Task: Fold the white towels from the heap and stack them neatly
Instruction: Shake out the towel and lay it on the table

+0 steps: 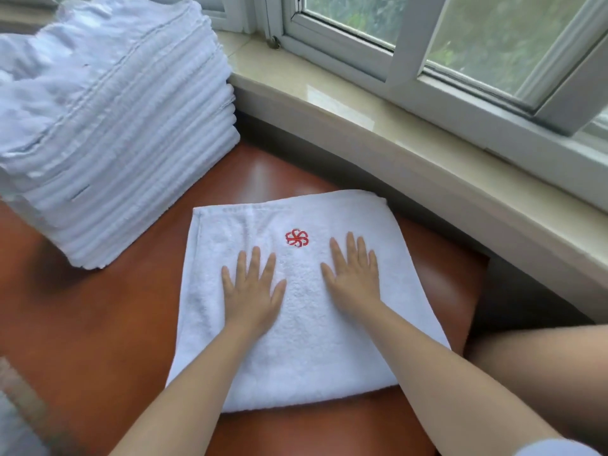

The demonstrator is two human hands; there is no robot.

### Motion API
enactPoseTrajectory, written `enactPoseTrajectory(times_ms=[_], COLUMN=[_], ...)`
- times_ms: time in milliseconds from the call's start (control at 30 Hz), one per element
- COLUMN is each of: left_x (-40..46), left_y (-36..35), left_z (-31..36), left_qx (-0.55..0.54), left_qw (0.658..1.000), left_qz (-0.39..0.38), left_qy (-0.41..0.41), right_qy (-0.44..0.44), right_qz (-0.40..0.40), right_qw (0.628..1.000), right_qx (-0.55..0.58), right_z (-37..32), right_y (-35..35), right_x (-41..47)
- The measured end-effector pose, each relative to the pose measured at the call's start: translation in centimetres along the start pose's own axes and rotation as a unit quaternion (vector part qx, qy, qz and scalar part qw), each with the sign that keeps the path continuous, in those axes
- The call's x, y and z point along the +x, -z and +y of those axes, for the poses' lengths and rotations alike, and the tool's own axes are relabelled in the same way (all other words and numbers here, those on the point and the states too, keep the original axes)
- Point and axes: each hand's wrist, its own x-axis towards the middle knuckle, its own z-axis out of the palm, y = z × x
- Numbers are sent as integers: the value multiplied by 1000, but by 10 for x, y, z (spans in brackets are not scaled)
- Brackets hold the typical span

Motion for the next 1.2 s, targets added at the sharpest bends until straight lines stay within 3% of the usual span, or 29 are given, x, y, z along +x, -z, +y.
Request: enactPoseTrajectory(times_ms=[167, 233, 300, 367, 467, 567, 700, 800, 867, 1000, 1133, 1200], left_x=[-79, -106, -120, -119, -106, -93, -69, -49, -38, -26, -21, -17], left_y=[1, 10, 18, 25, 30, 34, 33, 32, 31, 27, 24, 24], left_z=[4, 8, 3, -5, -16, -18, -4, 15, 22, 24, 30, 32], left_qx=[25, 3, -42, -78, -106, -125, -66, -1, 34, 16, -53, -69], left_qw=[999, 999, 994, 989, 982, 983, 994, 999, 998, 995, 989, 988], left_qz=[-29, 43, 95, 28, 39, 57, 76, 37, -7, -3, -16, -33], left_qy=[-3, -8, 44, 125, 149, 124, 34, -39, -57, -102, -136, -133], right_qy=[-29, -47, -89, -135, -197, -305, -373, -355, -329, -262, -187, -139], right_qz=[-4, 50, 87, 98, 155, 172, 117, 112, 164, 244, 187, 152], right_qw=[1000, 998, 992, 982, 957, 912, 883, 888, 890, 903, 917, 939], right_qx=[7, -5, 30, 89, 149, 214, 260, 270, 270, 237, 297, 275], right_z=[-4, -7, -7, -3, 7, 19, 38, 43, 41, 36, 38, 40], right_y=[-6, -5, -1, 8, 20, 32, 39, 37, 37, 34, 29, 27], right_x=[-83, -112, -130, -136, -132, -119, -95, -85, -86, -91, -81, -77])
